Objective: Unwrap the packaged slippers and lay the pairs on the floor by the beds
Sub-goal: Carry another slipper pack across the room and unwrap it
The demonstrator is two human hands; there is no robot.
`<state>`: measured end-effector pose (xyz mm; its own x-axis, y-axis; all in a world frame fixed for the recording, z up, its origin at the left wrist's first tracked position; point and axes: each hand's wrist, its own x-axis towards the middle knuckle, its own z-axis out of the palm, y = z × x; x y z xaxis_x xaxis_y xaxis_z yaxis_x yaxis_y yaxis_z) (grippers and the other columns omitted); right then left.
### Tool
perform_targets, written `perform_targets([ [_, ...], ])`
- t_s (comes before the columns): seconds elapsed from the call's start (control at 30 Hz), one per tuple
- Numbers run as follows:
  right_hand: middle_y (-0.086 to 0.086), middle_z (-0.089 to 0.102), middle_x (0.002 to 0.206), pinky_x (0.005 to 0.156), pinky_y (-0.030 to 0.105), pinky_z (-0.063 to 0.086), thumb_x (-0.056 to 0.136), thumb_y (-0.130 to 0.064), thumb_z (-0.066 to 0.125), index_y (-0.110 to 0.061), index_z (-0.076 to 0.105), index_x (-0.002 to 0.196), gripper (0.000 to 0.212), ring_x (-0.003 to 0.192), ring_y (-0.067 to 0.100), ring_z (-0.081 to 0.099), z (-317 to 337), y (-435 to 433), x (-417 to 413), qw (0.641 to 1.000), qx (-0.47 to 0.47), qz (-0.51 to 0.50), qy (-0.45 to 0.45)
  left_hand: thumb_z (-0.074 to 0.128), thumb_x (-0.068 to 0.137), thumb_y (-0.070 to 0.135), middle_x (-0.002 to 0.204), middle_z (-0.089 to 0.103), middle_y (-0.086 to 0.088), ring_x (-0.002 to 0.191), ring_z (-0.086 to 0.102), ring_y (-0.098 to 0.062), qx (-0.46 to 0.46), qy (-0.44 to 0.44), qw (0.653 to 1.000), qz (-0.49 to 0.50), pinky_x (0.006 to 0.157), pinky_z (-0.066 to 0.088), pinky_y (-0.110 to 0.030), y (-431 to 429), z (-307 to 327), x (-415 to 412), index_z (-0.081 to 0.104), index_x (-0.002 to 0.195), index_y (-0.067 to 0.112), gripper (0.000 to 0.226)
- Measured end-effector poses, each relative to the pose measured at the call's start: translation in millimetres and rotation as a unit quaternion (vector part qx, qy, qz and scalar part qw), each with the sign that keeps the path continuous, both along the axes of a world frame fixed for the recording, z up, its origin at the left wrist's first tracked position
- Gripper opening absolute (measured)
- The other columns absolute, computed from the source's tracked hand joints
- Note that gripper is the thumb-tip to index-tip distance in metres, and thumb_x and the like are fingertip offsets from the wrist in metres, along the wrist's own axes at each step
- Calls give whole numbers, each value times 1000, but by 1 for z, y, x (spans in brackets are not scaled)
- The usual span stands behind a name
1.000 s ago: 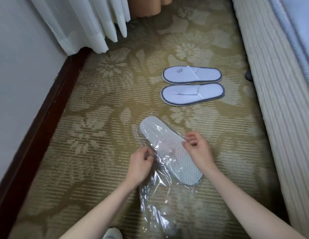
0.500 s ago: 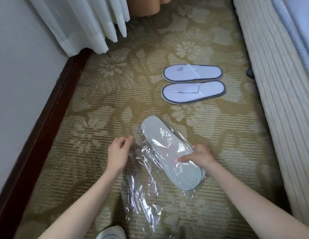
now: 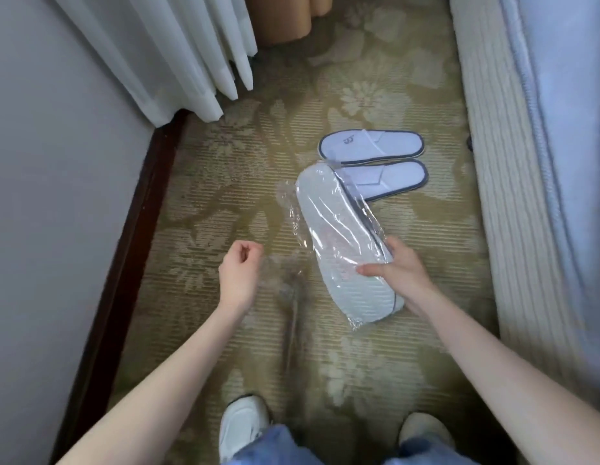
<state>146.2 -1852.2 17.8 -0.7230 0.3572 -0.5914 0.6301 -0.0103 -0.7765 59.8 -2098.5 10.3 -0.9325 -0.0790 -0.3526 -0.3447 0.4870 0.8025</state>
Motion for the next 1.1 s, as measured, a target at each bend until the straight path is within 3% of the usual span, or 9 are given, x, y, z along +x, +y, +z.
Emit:
perform_targets([
  [0.13, -11, 75, 93, 62, 19, 54, 61, -3, 85, -33, 66, 100, 52, 80, 5, 72, 105, 10, 7, 997, -79, 0, 15, 55, 86, 19, 71, 60, 12, 61, 50, 4, 19, 24, 999, -8, 60, 39, -9, 10, 117, -1, 64, 78, 22, 12],
  [0.27, -10, 75, 101, 69, 24, 54, 62, -4, 84, -32, 66, 108, 57, 90, 9, 72, 224, 3, 28, 993, -115, 15, 18, 58, 85, 21, 70, 63, 17, 60, 52, 11, 64, 41, 997, -2, 60, 38, -5, 14, 254, 6, 64, 73, 28, 15],
  [0.33, -8, 75, 103, 73, 27, 53, 61, -7, 85, -31, 66, 109, 57, 92, 9, 72, 292, -1, 42, 992, -122, 19, 17, 60, 85, 35, 76, 64, 17, 65, 54, 8, 94, 28, 995, -19, 67, 42, -9, 14, 328, 10, 66, 82, 29, 9],
  [0.43, -10, 75, 101, 74, 28, 53, 55, -17, 87, -34, 66, 101, 53, 89, 8, 72, 389, -7, 69, 992, -127, 12, 21, 60, 78, 56, 88, 67, 18, 74, 58, 6, 106, 25, 992, -64, 74, 42, -17, 12, 428, 14, 67, 96, 33, 30],
  [0.6, -17, 74, 99, 72, 24, 53, 49, -27, 86, -36, 65, 102, 58, 90, 6, 71, 503, -29, 126, 995, -101, -4, 27, 59, 79, 60, 89, 71, 16, 75, 60, 7, 97, 49, 977, -183, 74, 44, -20, 12, 549, 20, 69, 97, 33, 34],
  [0.73, -15, 74, 100, 75, 26, 52, 49, -26, 85, -35, 65, 106, 61, 91, 5, 70, 548, -57, 185, 995, -67, -70, 34, 60, 88, 42, 74, 71, 2, 67, 66, -12, 94, 46, 937, -332, 61, 53, -30, 27, 597, 34, 70, 79, 24, 23],
  [0.83, -18, 75, 95, 67, 17, 50, 60, -10, 85, -33, 67, 101, 51, 87, 1, 70, 564, -88, 242, 984, -77, -157, 47, 57, 93, 33, 58, 51, -6, 54, 44, -21, 81, 32, 892, -443, 54, 37, -34, 42, 606, 58, 64, 69, 16, 30],
  [1.0, -4, 76, 89, 66, 19, 51, 65, -1, 83, -18, 71, 94, 36, 82, 11, 71, 575, -149, 356, 940, -75, -331, 37, 53, 97, 23, 49, 33, 9, 46, 26, -8, 87, -14, 810, -580, 47, 24, -25, 74, 607, 138, 54, 56, 19, 41],
  [1.1, -1, 71, 81, 69, 23, 49, 65, 2, 82, -9, 66, 91, 32, 77, 15, 67, 577, -186, 426, 896, -67, -438, 29, 55, 95, 23, 50, 31, 4, 47, 25, -11, 81, -30, 774, -627, 49, 21, -28, 91, 605, 211, 40, 46, 25, 51],
])
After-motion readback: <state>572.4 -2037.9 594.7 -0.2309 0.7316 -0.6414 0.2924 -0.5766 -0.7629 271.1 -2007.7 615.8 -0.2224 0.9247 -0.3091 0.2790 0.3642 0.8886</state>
